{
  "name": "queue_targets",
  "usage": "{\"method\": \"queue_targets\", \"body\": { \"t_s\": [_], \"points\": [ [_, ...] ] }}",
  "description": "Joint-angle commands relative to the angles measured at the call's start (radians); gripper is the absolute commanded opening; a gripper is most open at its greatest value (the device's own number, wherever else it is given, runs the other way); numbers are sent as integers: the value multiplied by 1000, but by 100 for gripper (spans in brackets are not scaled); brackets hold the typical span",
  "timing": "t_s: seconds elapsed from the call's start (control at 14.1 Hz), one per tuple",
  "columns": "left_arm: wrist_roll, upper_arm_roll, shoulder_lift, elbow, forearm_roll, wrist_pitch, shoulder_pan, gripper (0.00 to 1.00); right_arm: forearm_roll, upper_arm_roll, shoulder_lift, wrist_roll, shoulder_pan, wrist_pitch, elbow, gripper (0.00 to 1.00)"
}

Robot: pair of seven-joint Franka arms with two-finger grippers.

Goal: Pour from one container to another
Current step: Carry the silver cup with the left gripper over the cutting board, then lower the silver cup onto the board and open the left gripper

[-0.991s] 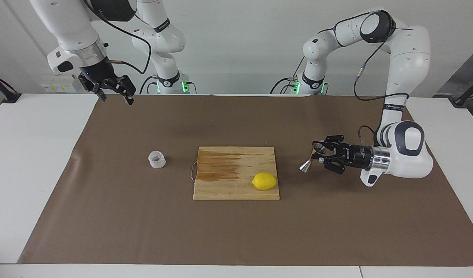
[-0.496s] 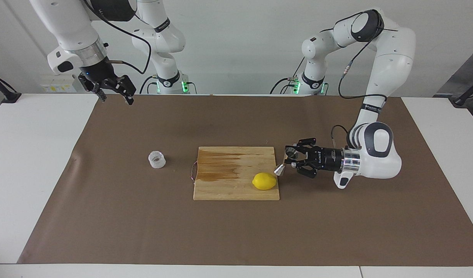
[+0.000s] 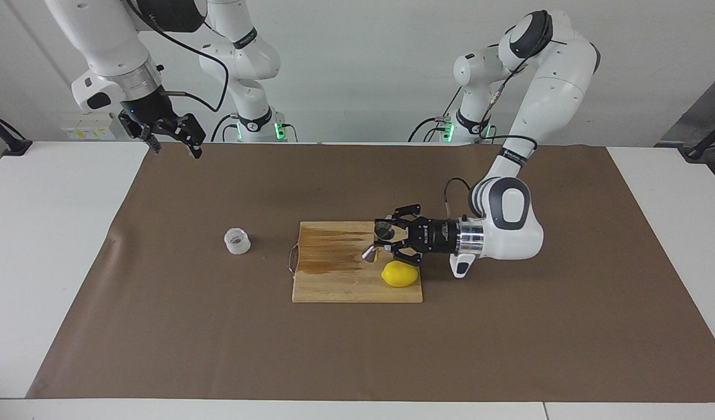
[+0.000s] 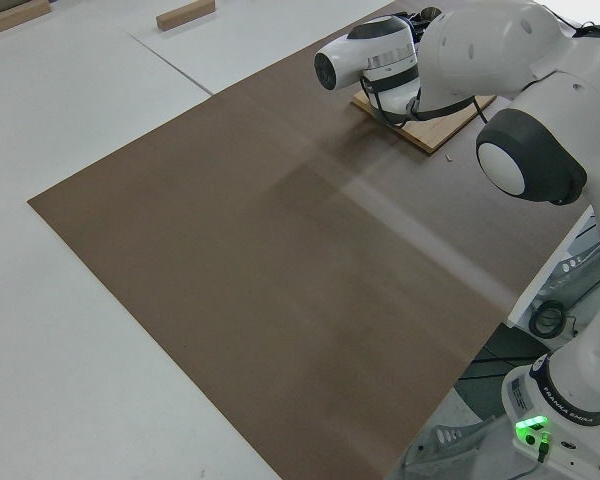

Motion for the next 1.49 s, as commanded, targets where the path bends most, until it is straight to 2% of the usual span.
{"method": "queue_targets", "body": {
  "t_s": [0.0, 0.21, 0.64, 1.42],
  "points": [
    [6, 21, -48, -47, -110, 128, -75, 0, 27, 5, -13, -28, -15, 1, -6, 100],
    [59, 21, -47, -61, -235, 260, -150, 0, 27, 5, -13, -28, -15, 1, -6, 100],
    [145, 27, -59, -96, -323, 403, -254, 0, 27, 5, -13, -28, -15, 1, -6, 100],
    [153, 58, -65, -107, -325, 486, -311, 0, 27, 5, -13, -28, -15, 1, -6, 100]
  ]
}}
